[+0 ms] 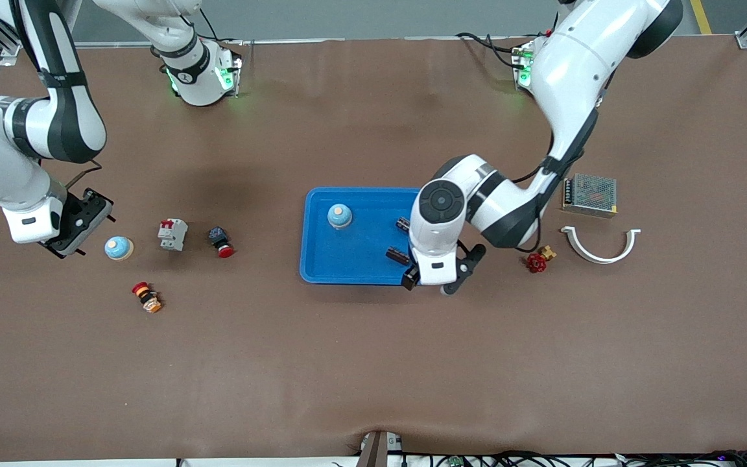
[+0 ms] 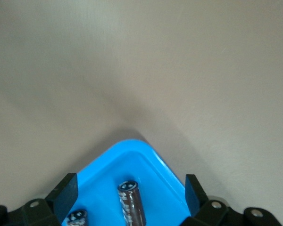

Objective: Place electrolytic capacitor and blue bell in tray
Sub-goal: 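Place the capacitor in the tray while the right gripper grasps the second bell, then return the left arm to rest while the right gripper lifts the bell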

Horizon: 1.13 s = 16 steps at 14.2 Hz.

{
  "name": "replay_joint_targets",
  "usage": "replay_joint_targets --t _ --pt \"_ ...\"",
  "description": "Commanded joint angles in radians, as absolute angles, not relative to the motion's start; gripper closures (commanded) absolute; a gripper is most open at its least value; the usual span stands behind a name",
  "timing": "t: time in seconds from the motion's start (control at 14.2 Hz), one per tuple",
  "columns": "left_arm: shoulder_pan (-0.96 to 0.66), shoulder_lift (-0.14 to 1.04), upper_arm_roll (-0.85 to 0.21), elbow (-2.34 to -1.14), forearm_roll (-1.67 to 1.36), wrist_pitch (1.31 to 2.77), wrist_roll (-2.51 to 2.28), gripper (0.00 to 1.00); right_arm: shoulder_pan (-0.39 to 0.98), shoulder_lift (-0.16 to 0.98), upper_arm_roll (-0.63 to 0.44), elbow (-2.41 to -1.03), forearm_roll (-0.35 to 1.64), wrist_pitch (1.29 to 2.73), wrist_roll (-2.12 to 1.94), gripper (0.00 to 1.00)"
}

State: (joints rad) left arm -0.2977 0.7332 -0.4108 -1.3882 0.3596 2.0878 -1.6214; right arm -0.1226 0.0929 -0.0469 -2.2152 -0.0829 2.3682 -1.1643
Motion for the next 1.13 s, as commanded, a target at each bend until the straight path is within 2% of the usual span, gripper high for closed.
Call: replay_joint_targets --t 0.0,0.21,0.56,1.06 --pt "-0.270 0.632 -0.410 -1.408 0.359 2.008 -1.475 0.00 -0.172 0.106 -0.026 -2.273 -0.104 2.468 -1.222 0.00" --pt "-0.229 0.549 -0.410 -1.411 0.351 1.912 -1.315 0.00 -0.198 0.150 -0.026 -2.348 -0.104 2.627 -1.230 0.00" --pt "-0.164 0.430 -0.417 -1.414 0.335 1.780 -1.103 0.00 -0.253 0.276 -0.023 -2.353 -0.103 2.772 -1.310 0.00" --pt "0.033 0.259 -0.417 -1.414 0.187 1.603 -0.741 0.00 -0.281 0.359 -0.021 -2.355 -0.103 2.852 -1.328 0.00"
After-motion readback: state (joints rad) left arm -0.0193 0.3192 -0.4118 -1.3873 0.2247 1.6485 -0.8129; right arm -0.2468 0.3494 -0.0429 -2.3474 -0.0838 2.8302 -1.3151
